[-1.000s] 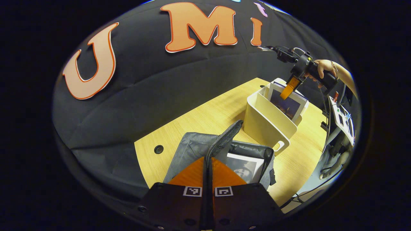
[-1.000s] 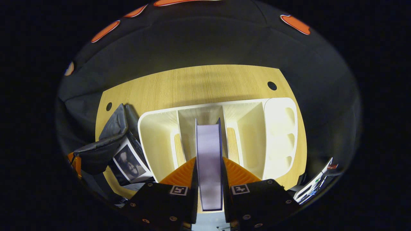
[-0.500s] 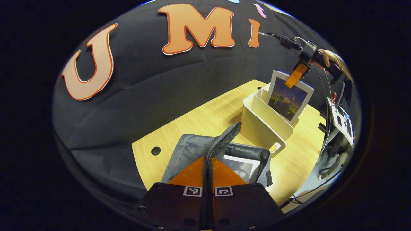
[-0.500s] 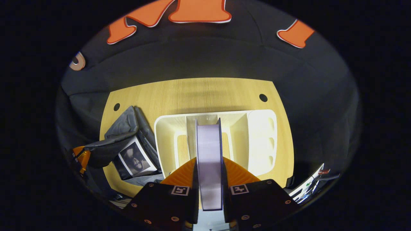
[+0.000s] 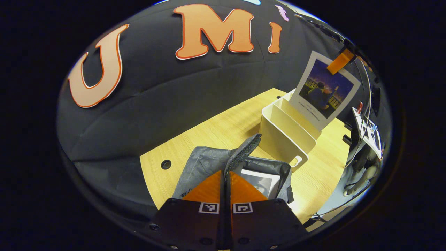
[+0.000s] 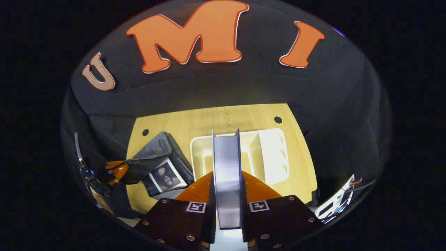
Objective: Open the schoolbag, grab two books from the bookshelf and put them into the schoolbag.
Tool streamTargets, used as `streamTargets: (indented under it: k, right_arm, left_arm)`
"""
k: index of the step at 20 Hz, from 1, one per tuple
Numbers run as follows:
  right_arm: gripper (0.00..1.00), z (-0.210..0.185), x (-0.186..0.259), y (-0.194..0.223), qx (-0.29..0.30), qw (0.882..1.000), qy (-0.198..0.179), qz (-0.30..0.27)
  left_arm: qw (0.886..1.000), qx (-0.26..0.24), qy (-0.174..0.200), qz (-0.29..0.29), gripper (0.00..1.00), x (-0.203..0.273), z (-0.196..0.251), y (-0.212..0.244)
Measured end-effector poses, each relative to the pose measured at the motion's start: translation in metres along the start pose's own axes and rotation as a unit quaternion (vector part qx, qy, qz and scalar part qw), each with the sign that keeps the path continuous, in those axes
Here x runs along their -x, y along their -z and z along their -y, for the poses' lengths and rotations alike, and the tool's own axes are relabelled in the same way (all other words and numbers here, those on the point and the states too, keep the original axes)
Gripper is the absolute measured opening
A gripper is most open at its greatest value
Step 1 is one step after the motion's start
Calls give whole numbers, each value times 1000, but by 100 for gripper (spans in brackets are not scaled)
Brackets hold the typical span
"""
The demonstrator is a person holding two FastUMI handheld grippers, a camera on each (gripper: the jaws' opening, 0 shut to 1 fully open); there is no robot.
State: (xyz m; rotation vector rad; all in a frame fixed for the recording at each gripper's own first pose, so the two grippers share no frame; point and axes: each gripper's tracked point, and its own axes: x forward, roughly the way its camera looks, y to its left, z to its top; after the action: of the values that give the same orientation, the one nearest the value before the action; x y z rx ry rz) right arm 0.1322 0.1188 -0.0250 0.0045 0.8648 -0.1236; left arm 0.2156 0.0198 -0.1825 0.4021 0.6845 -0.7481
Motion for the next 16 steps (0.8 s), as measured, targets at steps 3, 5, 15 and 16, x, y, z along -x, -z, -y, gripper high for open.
streamTargets:
  k: [3,5,15,16]
  right_arm:
    - [30,-15,28,12,-37,998,-41,32]
    - [30,-32,39,24,-68,993,-81,48]
    - [29,-102,-7,138,-252,938,-240,3]
    - [29,-111,-19,143,-264,931,-250,-5]
  left_arm:
    - [1000,0,-3,-1,1,-1,-2,1]
    - [1000,2,-4,-1,1,-2,-1,-1]
    - [1000,-23,-21,5,0,3,5,-13]
    - [999,-25,-23,5,0,4,4,-14]
